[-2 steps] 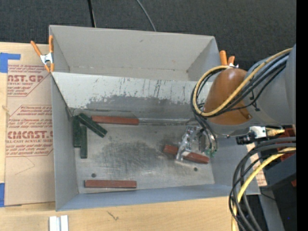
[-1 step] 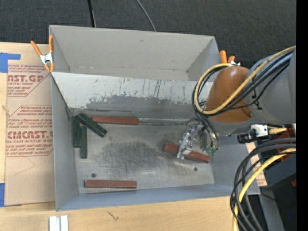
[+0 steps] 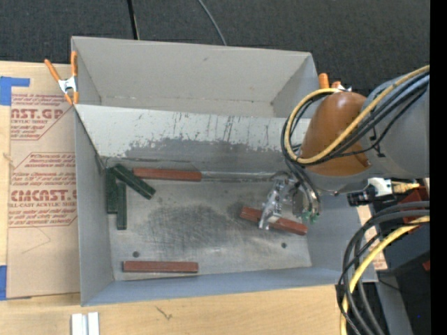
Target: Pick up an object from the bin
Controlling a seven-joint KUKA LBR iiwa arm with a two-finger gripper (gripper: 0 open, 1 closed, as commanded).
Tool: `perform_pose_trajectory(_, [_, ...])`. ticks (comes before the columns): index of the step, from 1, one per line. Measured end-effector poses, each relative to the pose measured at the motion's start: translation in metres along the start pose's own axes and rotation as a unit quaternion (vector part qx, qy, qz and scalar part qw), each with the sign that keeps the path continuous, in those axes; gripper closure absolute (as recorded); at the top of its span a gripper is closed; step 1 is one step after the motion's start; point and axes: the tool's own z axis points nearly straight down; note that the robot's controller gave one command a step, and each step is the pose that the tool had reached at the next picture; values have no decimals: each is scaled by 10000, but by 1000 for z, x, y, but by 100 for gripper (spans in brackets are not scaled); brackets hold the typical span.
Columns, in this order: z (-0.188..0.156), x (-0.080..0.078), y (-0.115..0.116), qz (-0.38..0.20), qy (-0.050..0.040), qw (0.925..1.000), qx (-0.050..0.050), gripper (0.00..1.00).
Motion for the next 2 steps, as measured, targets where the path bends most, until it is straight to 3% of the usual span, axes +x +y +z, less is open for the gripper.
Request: perform_pose_trajectory(2, [-27, -1, 0, -2, -28, 10000, -5, 100])
